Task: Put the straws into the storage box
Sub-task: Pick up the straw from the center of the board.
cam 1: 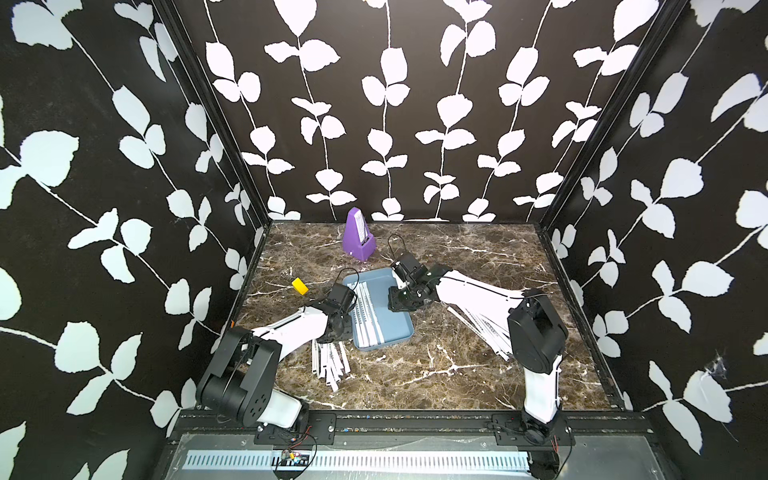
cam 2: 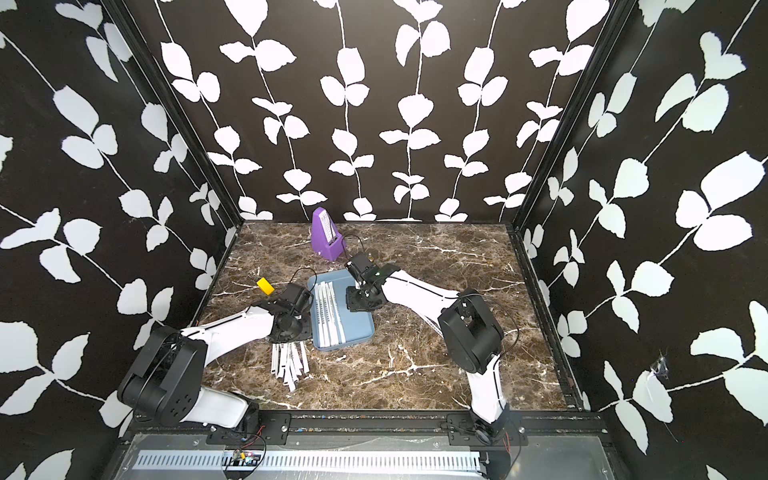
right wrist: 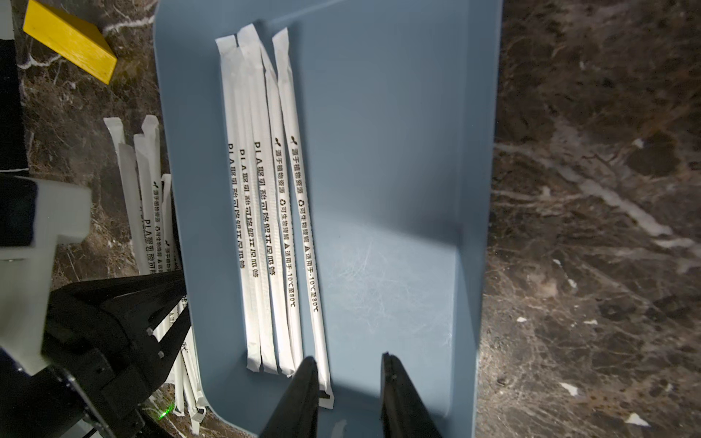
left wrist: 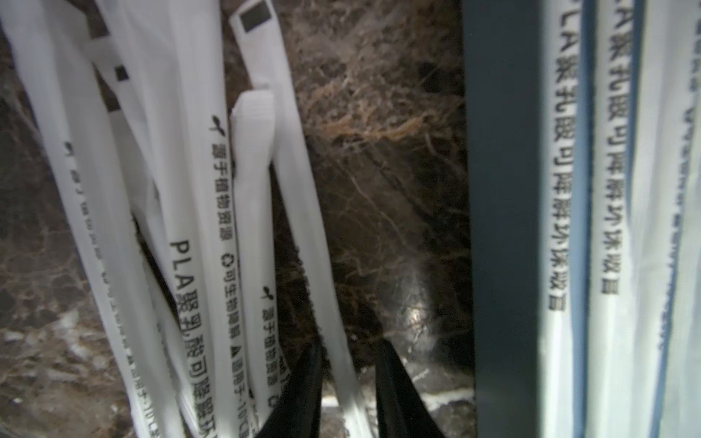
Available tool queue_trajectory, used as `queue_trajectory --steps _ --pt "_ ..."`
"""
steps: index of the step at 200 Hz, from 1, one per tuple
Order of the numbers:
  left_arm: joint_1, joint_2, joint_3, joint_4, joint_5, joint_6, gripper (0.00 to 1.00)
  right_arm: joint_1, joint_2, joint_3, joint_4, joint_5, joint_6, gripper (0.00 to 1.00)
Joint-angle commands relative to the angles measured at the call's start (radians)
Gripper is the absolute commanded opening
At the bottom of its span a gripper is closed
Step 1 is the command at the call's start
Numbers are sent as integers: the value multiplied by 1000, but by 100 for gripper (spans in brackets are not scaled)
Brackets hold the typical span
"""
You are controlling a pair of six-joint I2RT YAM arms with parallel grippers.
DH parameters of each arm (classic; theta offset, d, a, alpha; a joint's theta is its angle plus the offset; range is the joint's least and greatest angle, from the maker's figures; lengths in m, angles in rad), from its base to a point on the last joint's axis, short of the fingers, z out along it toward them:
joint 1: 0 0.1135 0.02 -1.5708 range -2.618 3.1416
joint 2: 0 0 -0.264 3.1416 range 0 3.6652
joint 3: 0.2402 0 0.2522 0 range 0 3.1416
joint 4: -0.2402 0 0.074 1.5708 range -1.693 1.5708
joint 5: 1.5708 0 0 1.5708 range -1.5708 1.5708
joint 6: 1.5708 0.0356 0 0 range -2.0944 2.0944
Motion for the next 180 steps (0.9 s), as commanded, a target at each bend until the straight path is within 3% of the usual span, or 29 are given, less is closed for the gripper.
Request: queue_trajectory --steps 1,65,134,150,180 --pt "5 14 -5 12 -8 16 21 -4 -9 -1 18 15 6 30" --pt "6 -4 43 -61 -94 59 0 -11 -37 0 13 20 4 29" --pt "12 -179 175 -219 -183 76 0 -26 -54 9 -10 18 -10 28" --pt "10 -218 225 -215 -156 77 0 -43 -78 -11 -14 24 -14 28" --pt "-94 -95 318 -127 -87 38 0 -96 -120 -54 -18 36 -25 28"
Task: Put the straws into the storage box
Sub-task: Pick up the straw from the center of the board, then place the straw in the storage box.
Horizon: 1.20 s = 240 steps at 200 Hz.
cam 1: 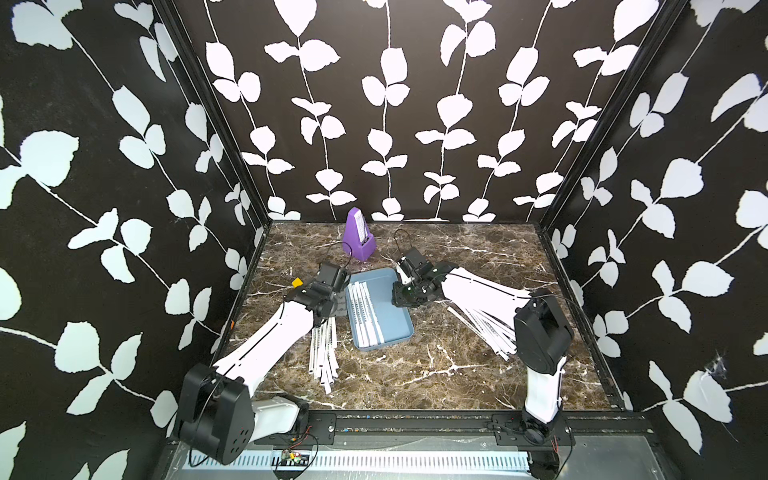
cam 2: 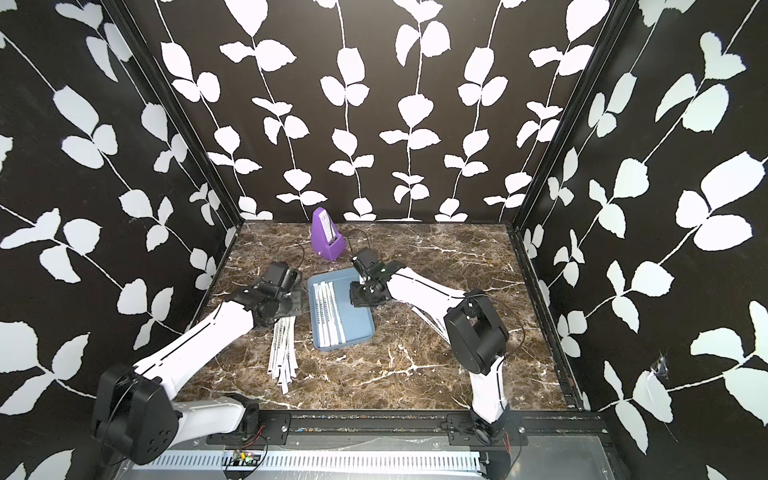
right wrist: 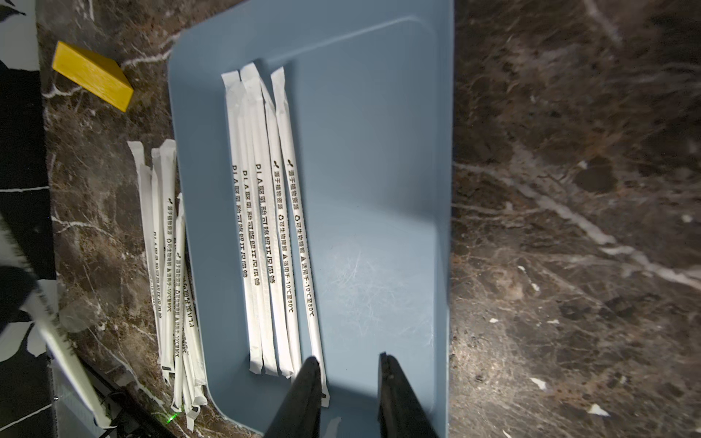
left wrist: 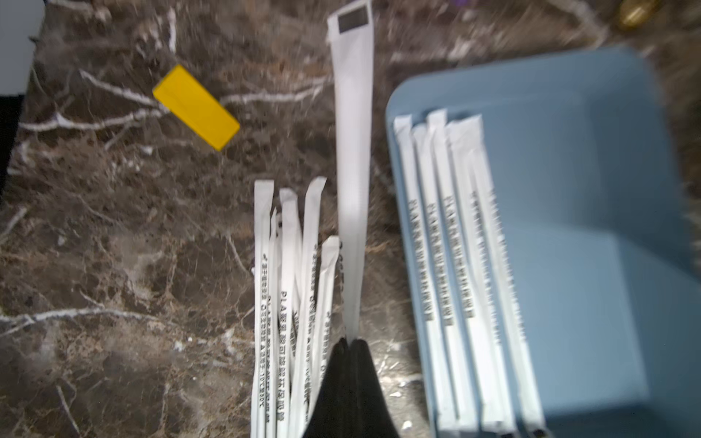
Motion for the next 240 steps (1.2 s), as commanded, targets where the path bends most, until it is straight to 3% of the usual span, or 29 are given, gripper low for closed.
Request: queue_trajectory --steps 1,34,83,114,168,240 --pt "-80 103 67 36 47 -23 0 -46 -67 -40 -15 35 -18 28" --pt "-101 286 117 196 127 -113 0 -80 -105 -70 -36 62 -36 28" --pt "-154 476 211 263 151 -216 0 -88 -108 -126 -23 52 -38 28" --pt "-164 522 213 275 139 -260 0 -88 -97 -132 -9 43 -35 27" --pt "-163 571 224 223 68 -237 0 -88 -94 -134 -3 40 -39 27" --pt "-163 590 211 227 62 -246 0 -89 -93 -140 2 30 -42 27"
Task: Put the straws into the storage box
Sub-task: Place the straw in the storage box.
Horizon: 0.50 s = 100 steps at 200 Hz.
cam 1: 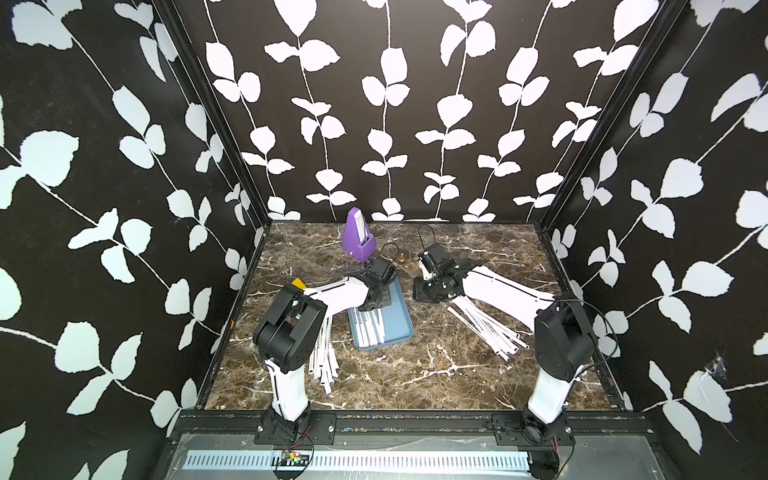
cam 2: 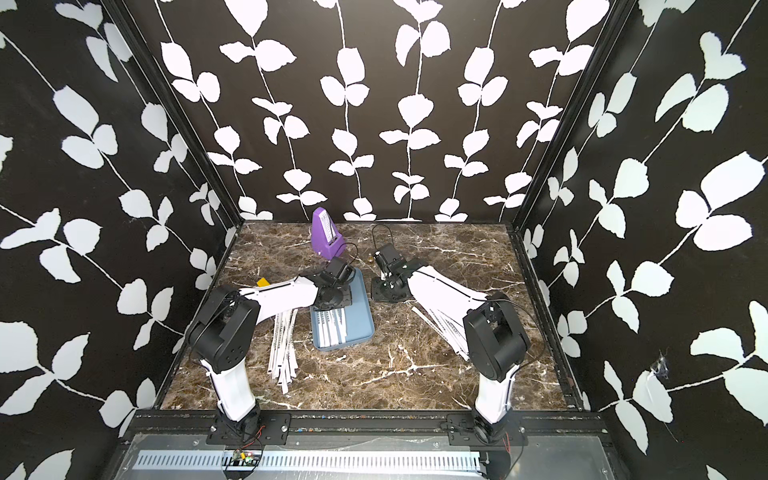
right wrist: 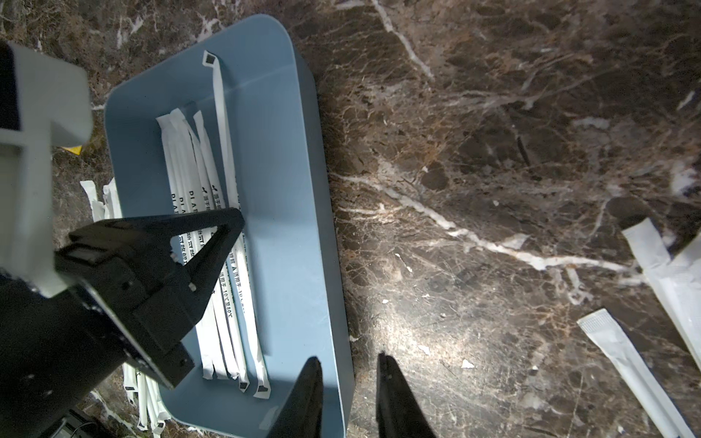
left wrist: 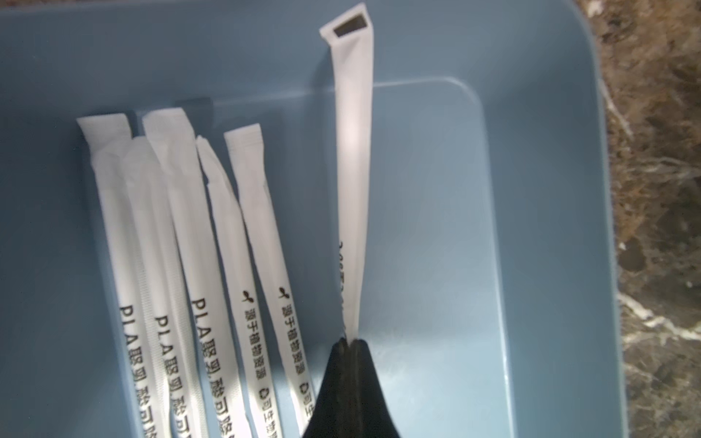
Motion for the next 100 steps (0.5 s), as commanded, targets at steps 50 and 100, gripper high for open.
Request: queue_trajectory --steps 50,100 --pt "4 8 2 10 -17 -79 0 4 7 -27 15 -13 -12 26" --pt "4 22 -6 -2 -36 -107 0 3 1 -36 16 -11 -15 25"
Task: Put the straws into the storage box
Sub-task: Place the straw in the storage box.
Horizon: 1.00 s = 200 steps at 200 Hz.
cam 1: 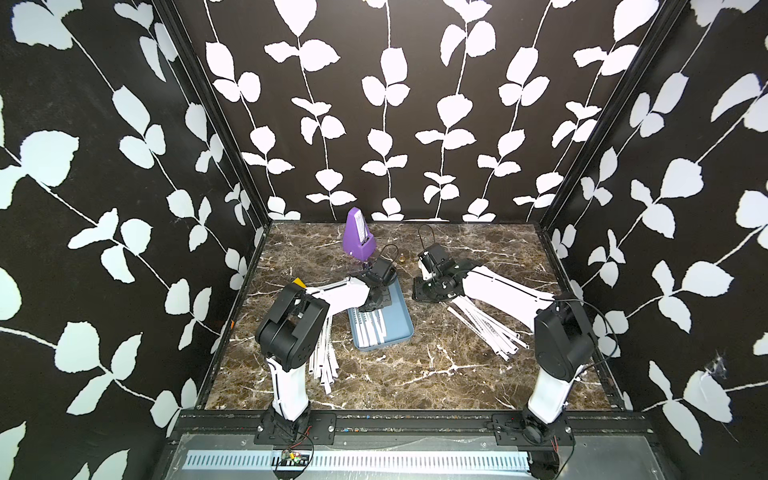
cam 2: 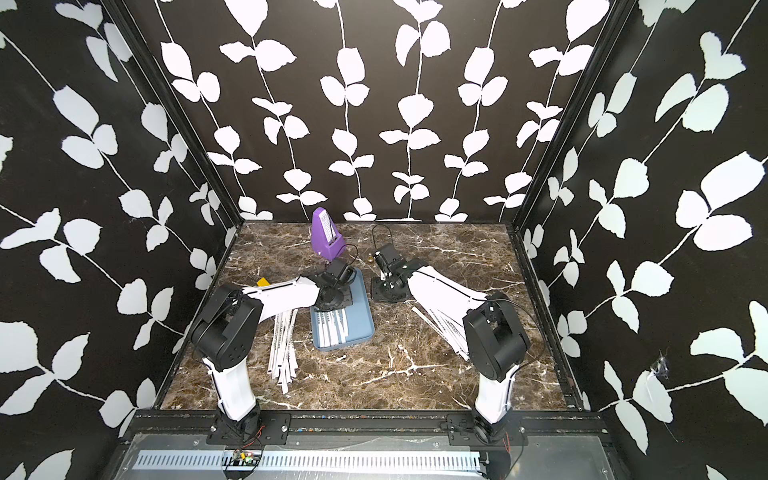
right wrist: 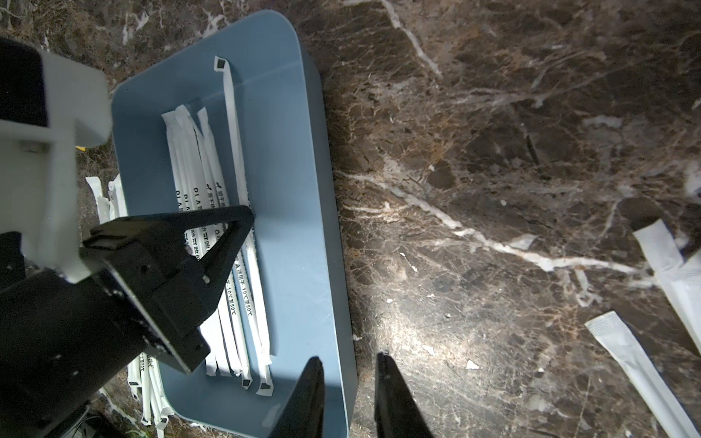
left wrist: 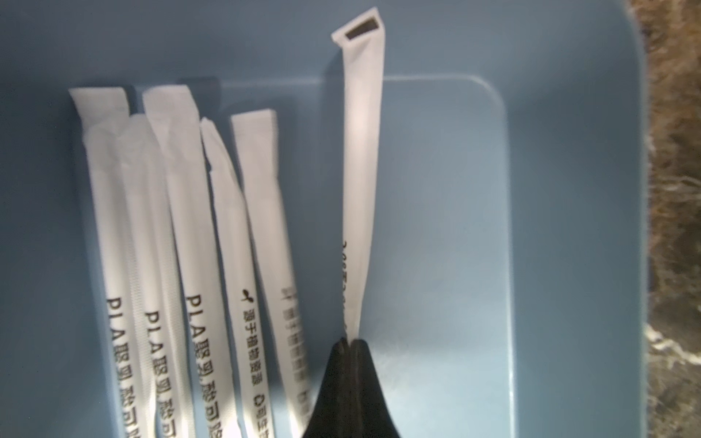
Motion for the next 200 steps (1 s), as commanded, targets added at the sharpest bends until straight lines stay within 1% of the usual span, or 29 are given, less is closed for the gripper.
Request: queue_trajectory --steps 1,46,133,183,200 --pt "4 1 -8 -7 -31 -31 0 3 0 -32 13 2 -11 25" --pt "4 -4 -13 -23 -45 -37 0 3 6 -31 25 -6 -5 25" --pt "4 -13 11 -89 -67 19 0 4 8 -39 36 -11 -2 25" --pt "5 1 34 -105 -70 25 0 4 8 -39 36 -7 -6 25" --pt "7 0 40 -102 -67 24 3 4 7 -44 38 -7 -12 25"
